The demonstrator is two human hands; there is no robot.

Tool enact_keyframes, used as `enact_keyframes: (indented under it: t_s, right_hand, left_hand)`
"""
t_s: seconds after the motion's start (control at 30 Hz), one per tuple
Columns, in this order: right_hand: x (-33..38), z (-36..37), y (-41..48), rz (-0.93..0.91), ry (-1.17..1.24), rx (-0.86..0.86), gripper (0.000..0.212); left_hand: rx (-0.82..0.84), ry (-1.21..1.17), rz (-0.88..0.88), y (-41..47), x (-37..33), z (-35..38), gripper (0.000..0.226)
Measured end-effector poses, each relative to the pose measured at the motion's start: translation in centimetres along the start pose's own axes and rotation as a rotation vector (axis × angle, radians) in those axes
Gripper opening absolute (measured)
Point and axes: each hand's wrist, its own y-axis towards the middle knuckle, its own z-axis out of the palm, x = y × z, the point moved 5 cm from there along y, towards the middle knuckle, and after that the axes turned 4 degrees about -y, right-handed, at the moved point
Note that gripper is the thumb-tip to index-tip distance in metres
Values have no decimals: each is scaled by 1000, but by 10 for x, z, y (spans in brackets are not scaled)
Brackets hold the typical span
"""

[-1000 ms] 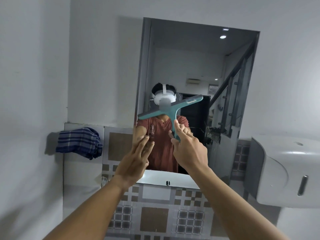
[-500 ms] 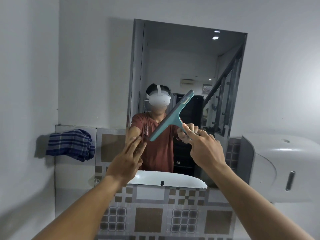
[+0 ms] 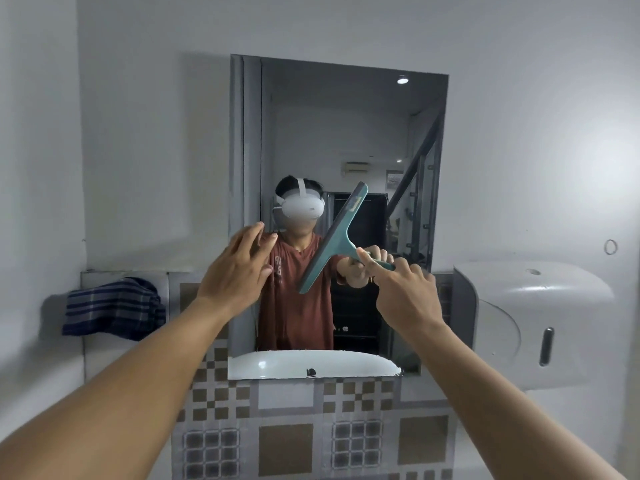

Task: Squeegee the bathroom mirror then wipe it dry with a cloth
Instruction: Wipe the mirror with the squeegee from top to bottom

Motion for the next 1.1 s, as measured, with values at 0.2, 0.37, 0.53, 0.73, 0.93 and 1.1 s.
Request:
enact_keyframes:
  t_s: [0.2,0.37,0.53,0.73,0.93,1.1]
  right_hand:
    - [-24,9,-16,100,73,61,81]
    - [-29,19,-33,186,186,112,80]
    - [-21,33,-48,261,226,115,82]
    - [-12,49,-72,367,328,164,75]
    - [6,52,-80,411,384,136,65]
    - [10,57,-81,420,430,150,67]
  left_hand:
    - [42,26,9,5,0,4,67]
    - [38,-3,5,5,0,3,66]
    - [40,-19,18,5,0,-1,62]
    - [28,-66,2,7,0,-9,52]
    - [8,-43,45,19,4,-14,54]
    - [29,-12,45,33,9,-17,70]
